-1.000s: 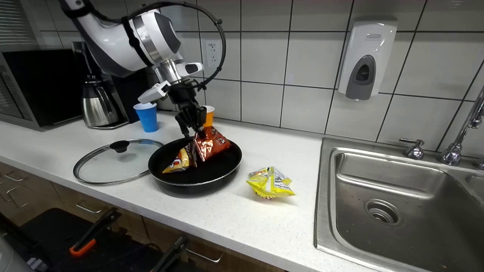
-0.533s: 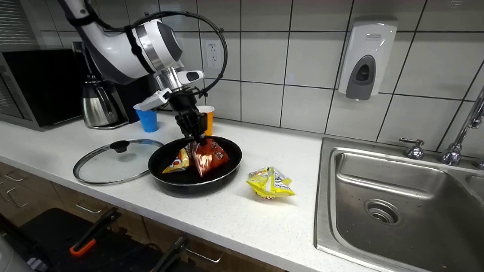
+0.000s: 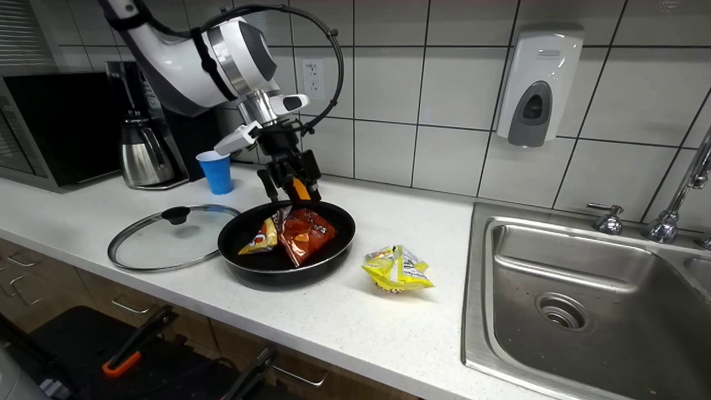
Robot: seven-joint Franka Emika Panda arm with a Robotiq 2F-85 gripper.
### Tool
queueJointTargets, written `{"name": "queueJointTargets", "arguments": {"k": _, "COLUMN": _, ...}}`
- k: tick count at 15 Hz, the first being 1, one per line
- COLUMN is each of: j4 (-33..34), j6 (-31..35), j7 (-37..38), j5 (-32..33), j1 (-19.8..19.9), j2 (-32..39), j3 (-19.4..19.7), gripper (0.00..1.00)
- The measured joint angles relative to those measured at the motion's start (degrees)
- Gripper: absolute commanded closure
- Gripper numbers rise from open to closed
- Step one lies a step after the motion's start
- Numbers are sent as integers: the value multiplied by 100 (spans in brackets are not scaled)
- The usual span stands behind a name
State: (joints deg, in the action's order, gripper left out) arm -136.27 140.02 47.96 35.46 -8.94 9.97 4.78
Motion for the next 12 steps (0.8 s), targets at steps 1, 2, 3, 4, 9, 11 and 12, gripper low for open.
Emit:
{"name": "queueJointTargets", "arguments": {"k": 1, "j4": 1, "j6": 0, "j7": 1, "j5": 0, "j1": 35, "j2": -26, "j3": 21, "gripper": 0}}
{"name": "queueJointTargets", "arguments": {"k": 2, "j4": 0, "j6": 0, "j7": 4, "j5": 0, "j1": 74, "j2": -52, "j3": 44, "gripper": 0}}
{"name": "queueJointTargets", "arguments": {"k": 3, "j4": 0, "j6": 0, "j7": 5, "j5": -7, "j1": 123, "j2": -81, "j3": 63, "gripper": 0}}
{"name": "queueJointTargets", "arguments": {"k": 4, "j4": 0, "j6": 0, "j7": 5, "j5": -23, "j1": 183, "j2": -108, "j3": 78, "gripper": 0}}
{"name": "queueJointTargets", "arguments": {"k": 9, "j4": -93, "j6": 248, "j7": -187, "j5": -237, "j1": 569, "j2": -195, "j3": 185, "gripper": 0}}
{"name": "queueJointTargets", "arguments": {"k": 11, "j4": -182, "j6": 363, "j7": -319, "j5": -430, "j1": 721, "j2": -238, "j3": 256, "gripper": 0}}
{"name": "queueJointTargets", "arguments": {"k": 12, "j4": -226, "j6": 371, "j7": -329, "j5": -492, "j1": 774, "j2": -265, "j3": 290, "gripper": 0}}
